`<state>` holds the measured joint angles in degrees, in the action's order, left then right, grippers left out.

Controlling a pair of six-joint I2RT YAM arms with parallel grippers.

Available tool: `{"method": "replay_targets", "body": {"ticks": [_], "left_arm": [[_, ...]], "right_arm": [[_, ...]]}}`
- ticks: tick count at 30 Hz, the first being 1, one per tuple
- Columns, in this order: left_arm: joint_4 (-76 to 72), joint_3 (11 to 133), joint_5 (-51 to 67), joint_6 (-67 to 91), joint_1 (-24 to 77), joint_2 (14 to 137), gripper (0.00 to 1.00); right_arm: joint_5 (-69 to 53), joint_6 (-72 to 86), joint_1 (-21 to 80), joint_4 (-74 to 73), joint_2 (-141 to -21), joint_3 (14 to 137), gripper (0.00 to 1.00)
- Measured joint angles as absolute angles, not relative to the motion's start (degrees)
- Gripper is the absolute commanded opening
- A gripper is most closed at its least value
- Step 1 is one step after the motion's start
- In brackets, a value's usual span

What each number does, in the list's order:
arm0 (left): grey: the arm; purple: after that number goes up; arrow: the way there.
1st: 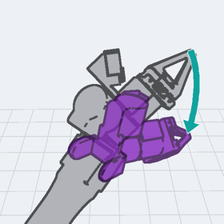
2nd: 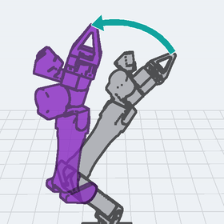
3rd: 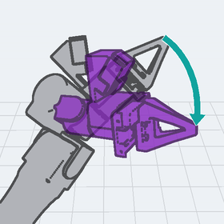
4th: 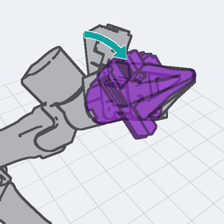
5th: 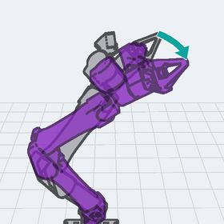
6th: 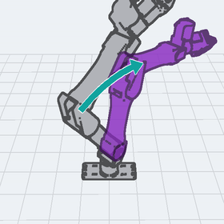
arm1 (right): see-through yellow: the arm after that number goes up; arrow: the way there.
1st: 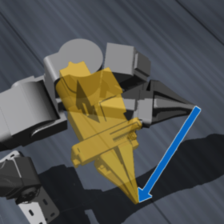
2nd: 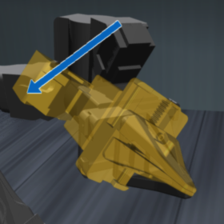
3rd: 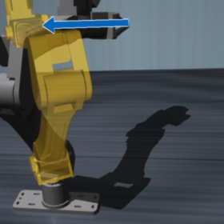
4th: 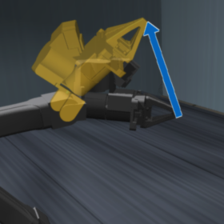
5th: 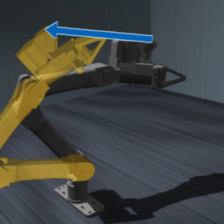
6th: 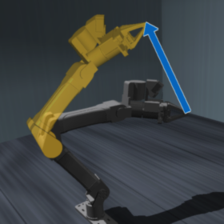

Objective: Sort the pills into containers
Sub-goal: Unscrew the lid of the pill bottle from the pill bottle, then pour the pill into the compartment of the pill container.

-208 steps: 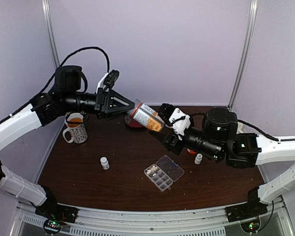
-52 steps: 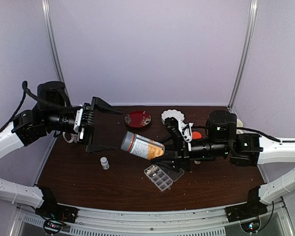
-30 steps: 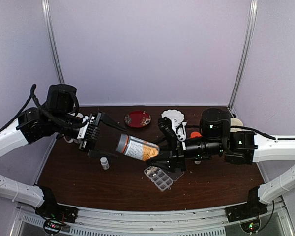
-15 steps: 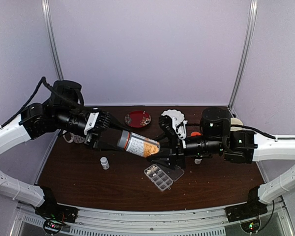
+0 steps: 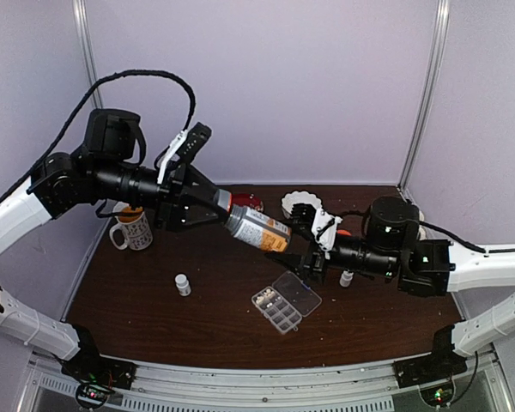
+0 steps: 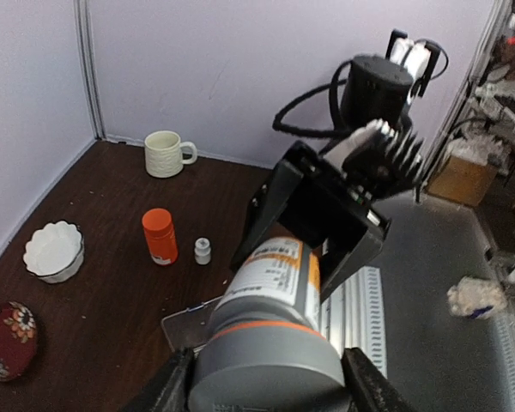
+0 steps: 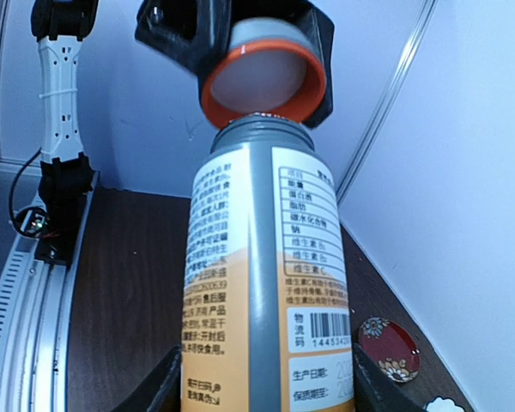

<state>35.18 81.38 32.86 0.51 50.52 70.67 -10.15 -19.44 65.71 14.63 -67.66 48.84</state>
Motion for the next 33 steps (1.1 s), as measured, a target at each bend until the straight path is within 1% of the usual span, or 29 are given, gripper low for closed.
{"method": "replay_targets", "body": {"ticks": [3,4,7,9,12,14,16,18,22,27,33], "left_arm": [[33.04,82.83,35.07,10.85,50.48,70.83,0.17],[32.42,83.26,36.16,14.24,50.48,71.07,0.13],[31.29,85.36,39.79,22.74,50.48,73.3,0.13],[31.57,86.43,40.51,24.77,50.48,74.7,0.13],[33.54,86.96,38.2,25.02,50.43,75.13,0.13],[34.92,86.87,35.38,24.32,50.26,74.48,0.09],[35.24,86.39,32.49,23.55,49.91,73.6,0.03],[35.4,85.36,29.8,22.96,49.25,72.86,0.0],[36.29,82.3,24.51,22.2,46.65,72.62,0.0],[36.07,75.72,21.17,21.8,42.68,72.62,0.0],[35.99,71.11,16.73,20.62,41.82,72.62,0.0]], "right_arm": [[-5.65,-22.5,66.19,15.81,-67.33,46.76,0.0],[-3.81,-23.68,66.35,16.1,-67.35,46.06,0.0],[-0.8,-25.43,66.5,17.74,-67.35,44.77,0.0],[0.25,-25.52,66.5,18.7,-67.33,44.18,0.0],[1.28,-24.62,66.52,19.84,-67.16,43.48,0.0],[2.07,-22.76,66.52,20.62,-66.85,42.85,0.0],[2.83,-20.82,66.52,21.19,-66.26,41.98,0.0],[3.73,-18.24,66.52,21.78,-65.12,40.49,0.0],[5.96,-13.15,66.52,21.26,-62.37,37.91,0.0],[9.28,-7.05,66.52,21.06,-58.87,34.02,0.0],[12.32,0.64,66.52,14.04,-58.67,32.86,0.0]]}}
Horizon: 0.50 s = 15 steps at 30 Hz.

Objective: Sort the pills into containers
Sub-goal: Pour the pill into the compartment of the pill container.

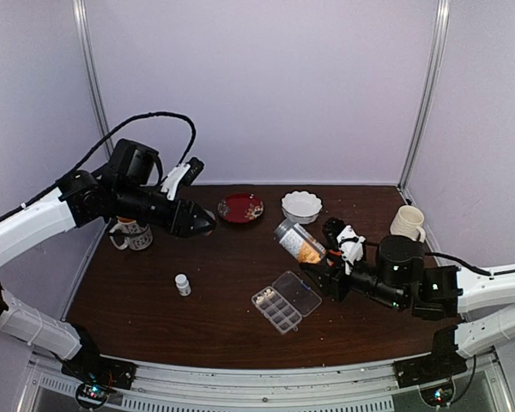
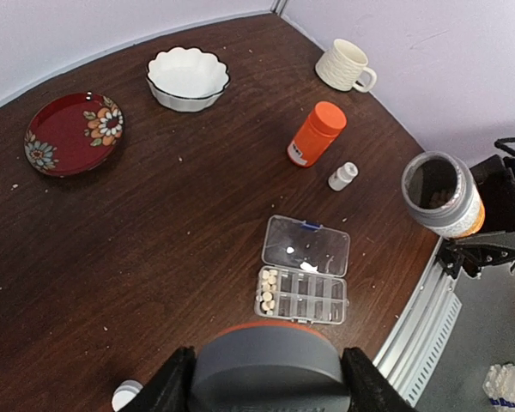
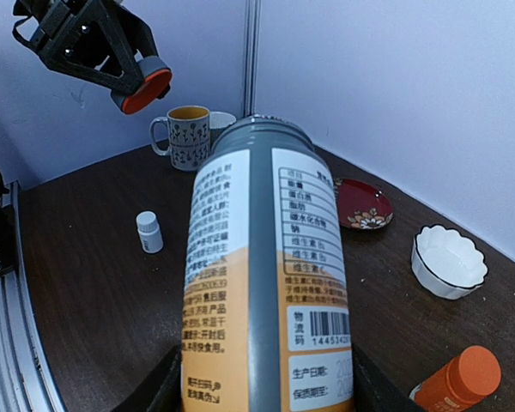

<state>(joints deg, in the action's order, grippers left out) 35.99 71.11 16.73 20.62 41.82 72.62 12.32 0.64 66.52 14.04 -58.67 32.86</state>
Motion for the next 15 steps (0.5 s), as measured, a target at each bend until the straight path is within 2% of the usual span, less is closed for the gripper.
{"method": "replay_targets", "body": {"ticks": [15], "left_arm": [[31.66,64.29,14.15,19.57,42.39,75.05,0.0]], "right_arm": [[6.17,11.86,66.52,13.93,-54.26,15.09,0.0]]}}
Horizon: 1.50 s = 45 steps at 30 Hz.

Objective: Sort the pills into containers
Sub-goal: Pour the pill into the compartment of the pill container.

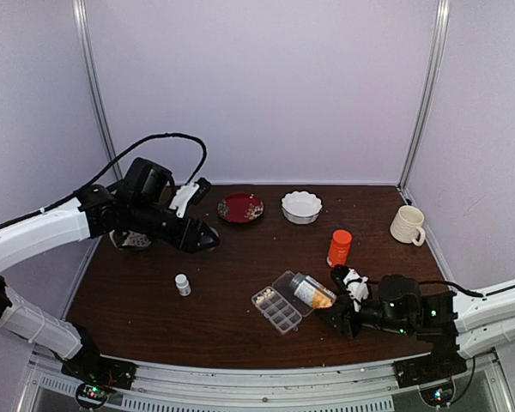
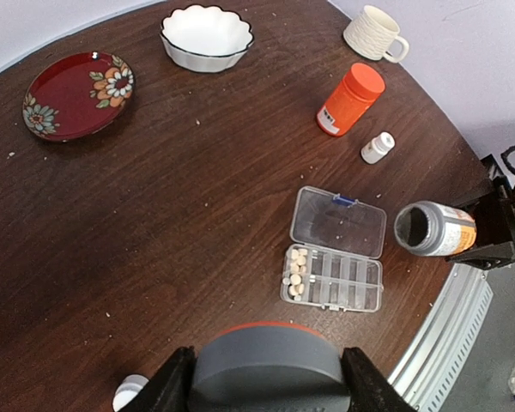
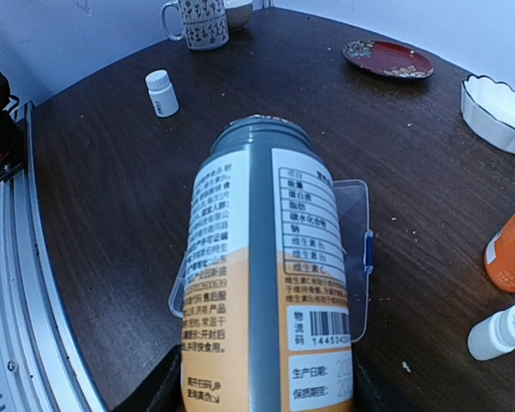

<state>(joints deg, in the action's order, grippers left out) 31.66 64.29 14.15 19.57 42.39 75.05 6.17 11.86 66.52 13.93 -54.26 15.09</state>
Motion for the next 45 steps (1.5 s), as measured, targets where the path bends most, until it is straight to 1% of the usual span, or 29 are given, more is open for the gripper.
{"method": "replay_targets", "body": {"ticks": [5,12,19,32,45], "left_arm": [[30.61,64.03,12.93,19.51,43.22,75.09,0.0],[29.65,63.24,11.22,19.31,44.01,75.9,0.01],[29.61,63.2,10.33,18.7,44.31,76.82,0.0],[29.56,63.2,10.17,18.35,44.42,77.17,0.0],[29.39,62.13,10.09,18.35,45.12,78.63,0.0]], "right_arm": [[3.6,12.62,66.52,15.25,-59.13,14.87,0.0],[0.97,13.91,66.48,14.35,-67.31,18.63,0.0],[-0.4,14.87,66.06,11.97,-70.26,23.16,0.0],[0.69,15.73,64.99,2.48,-77.14,30.76,0.0],[1.52,16.29,64.51,-1.34,-77.82,32.73,0.0]]}}
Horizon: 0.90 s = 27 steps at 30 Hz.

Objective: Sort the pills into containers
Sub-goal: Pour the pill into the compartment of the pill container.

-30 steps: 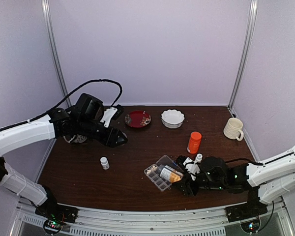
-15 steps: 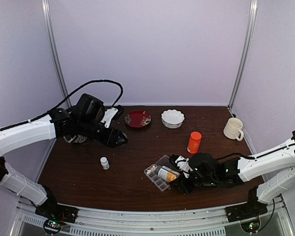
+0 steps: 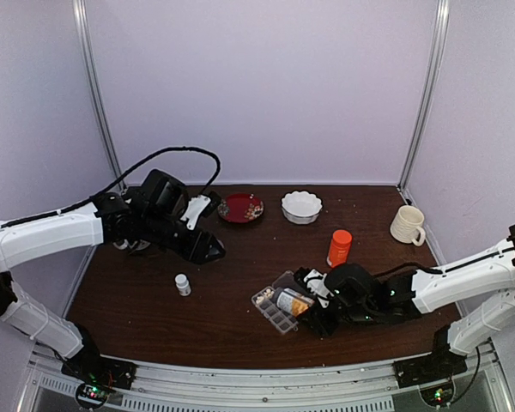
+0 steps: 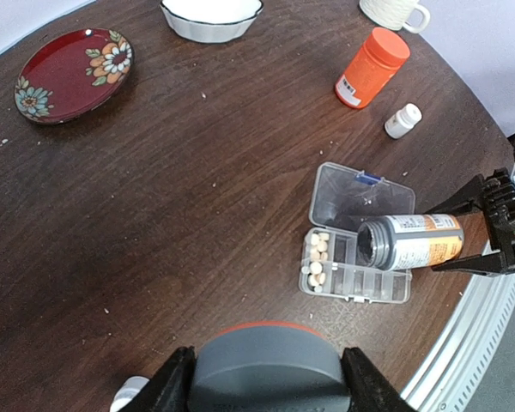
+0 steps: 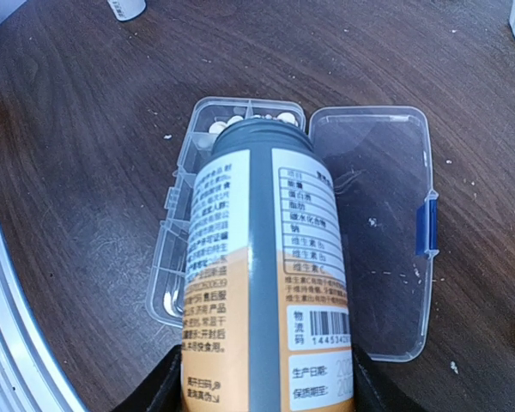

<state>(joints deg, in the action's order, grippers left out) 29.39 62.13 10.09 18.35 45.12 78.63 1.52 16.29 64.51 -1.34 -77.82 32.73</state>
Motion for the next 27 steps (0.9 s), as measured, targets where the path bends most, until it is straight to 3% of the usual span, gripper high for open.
{"method": "replay_targets", "body": {"ticks": [27], "left_arm": [[28.53,62.13,10.72,18.35,45.76,80.9,0.0]], "right_arm": [[1.26,14.98,64.51,-8.36,-79.96,38.63,0.0]]}}
